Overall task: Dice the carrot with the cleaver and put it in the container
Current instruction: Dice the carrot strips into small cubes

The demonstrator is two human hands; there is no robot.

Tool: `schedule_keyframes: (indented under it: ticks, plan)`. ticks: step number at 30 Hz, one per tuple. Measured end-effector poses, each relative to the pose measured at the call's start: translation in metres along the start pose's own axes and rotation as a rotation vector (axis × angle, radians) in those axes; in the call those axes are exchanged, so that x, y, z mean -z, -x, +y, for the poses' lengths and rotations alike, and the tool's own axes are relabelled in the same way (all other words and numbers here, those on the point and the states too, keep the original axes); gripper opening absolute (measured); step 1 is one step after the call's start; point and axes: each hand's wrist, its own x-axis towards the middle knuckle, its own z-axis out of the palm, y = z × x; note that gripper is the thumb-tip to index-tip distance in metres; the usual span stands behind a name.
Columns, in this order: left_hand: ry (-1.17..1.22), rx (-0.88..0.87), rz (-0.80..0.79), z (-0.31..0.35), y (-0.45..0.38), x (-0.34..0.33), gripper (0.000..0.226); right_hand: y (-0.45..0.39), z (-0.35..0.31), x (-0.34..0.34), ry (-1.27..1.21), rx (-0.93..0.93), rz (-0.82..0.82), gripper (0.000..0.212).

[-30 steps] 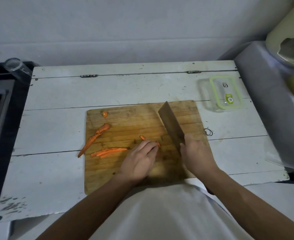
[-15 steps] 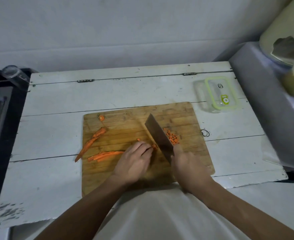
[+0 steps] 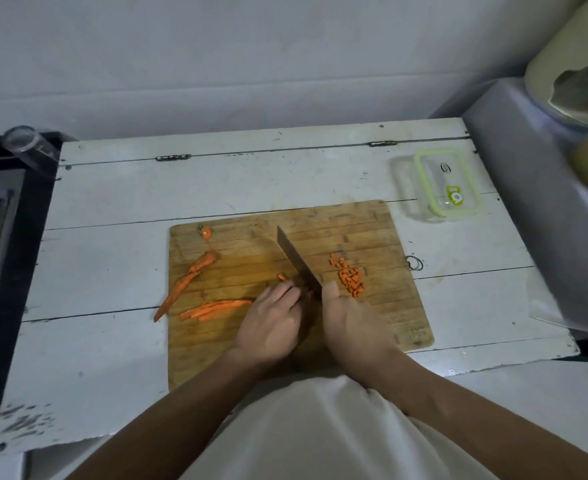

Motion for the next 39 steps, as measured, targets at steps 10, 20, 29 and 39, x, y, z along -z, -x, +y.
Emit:
schedule_keyframes:
  ticks: [10,20,29,39]
  plan:
    - [-0.024,0.030,0.021,0.004,-0.024,0.004,0.008,-0.012,0.059,0.012,-0.135,-0.147,0.050,0.005]
    - [0.104,0.273,0.104,0.022,-0.022,0.013,0.023,0.003,0.053,0.018,-0.188,-0.058,0.087,0.016]
    - [0.212,0.400,0.130,0.013,-0.016,0.003,0.020,0.011,0.033,0.004,-0.101,-0.018,0.044,0.008]
    - [0.227,0.349,0.141,0.010,-0.020,-0.005,0.007,-0.020,0.007,0.008,-0.090,-0.007,0.030,0.012]
